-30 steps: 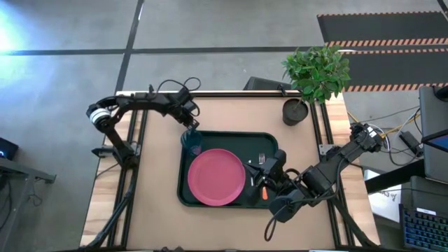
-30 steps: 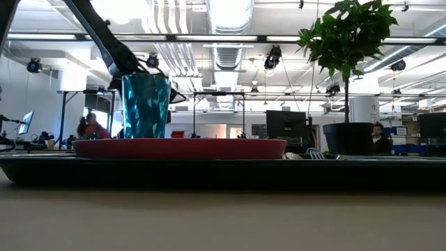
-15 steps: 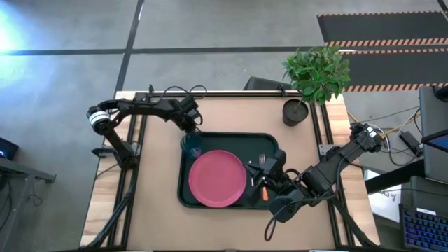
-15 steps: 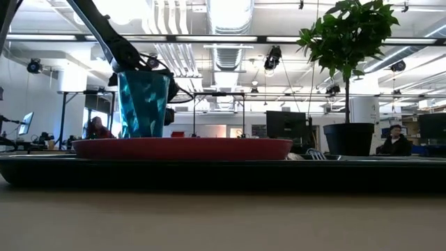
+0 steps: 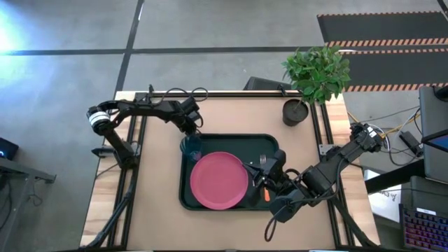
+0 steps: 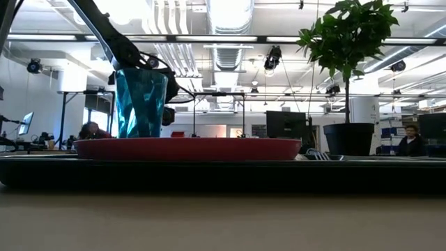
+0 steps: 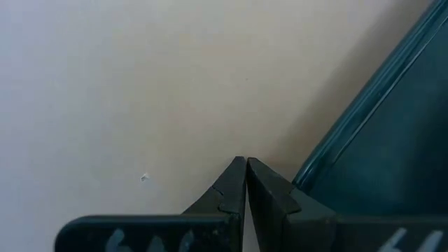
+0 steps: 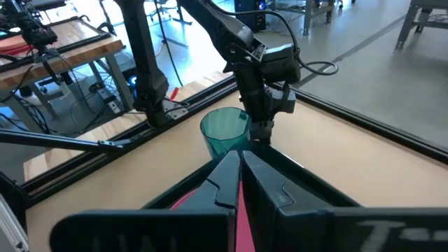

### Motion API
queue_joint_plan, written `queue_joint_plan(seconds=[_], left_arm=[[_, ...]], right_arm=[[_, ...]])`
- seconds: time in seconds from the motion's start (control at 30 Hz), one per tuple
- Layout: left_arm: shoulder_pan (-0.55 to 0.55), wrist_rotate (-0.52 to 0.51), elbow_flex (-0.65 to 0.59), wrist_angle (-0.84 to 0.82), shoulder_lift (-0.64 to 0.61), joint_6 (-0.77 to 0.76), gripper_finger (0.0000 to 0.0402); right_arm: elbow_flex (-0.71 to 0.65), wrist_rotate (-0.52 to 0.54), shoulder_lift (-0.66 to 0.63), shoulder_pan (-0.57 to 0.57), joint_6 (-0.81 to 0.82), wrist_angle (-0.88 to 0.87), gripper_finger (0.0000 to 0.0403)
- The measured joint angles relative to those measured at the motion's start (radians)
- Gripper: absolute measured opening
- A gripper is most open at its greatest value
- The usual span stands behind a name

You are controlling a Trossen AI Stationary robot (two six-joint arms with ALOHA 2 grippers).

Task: Pick and place plate/cup/fork/spoon on tray
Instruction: Move the black serving tray to the center of the table, then adjust the blue glass on the black serving tray

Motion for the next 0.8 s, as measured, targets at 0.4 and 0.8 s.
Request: queue_joint_plan(seconds=[0.4, 0.8], left_arm=[[-0.008, -0.022, 0.0, -0.003, -0.047, 0.025, 0.0], [-0.012, -0.06, -0.007, -0.157, -0.46, 0.028, 0.0]], right_arm=[[0.0, -0.022, 0.0, 0.001, -0.001, 0.0, 0.0008], [-0.001, -0.018, -0.027, 0.02, -0.094, -0.018, 0.0008]])
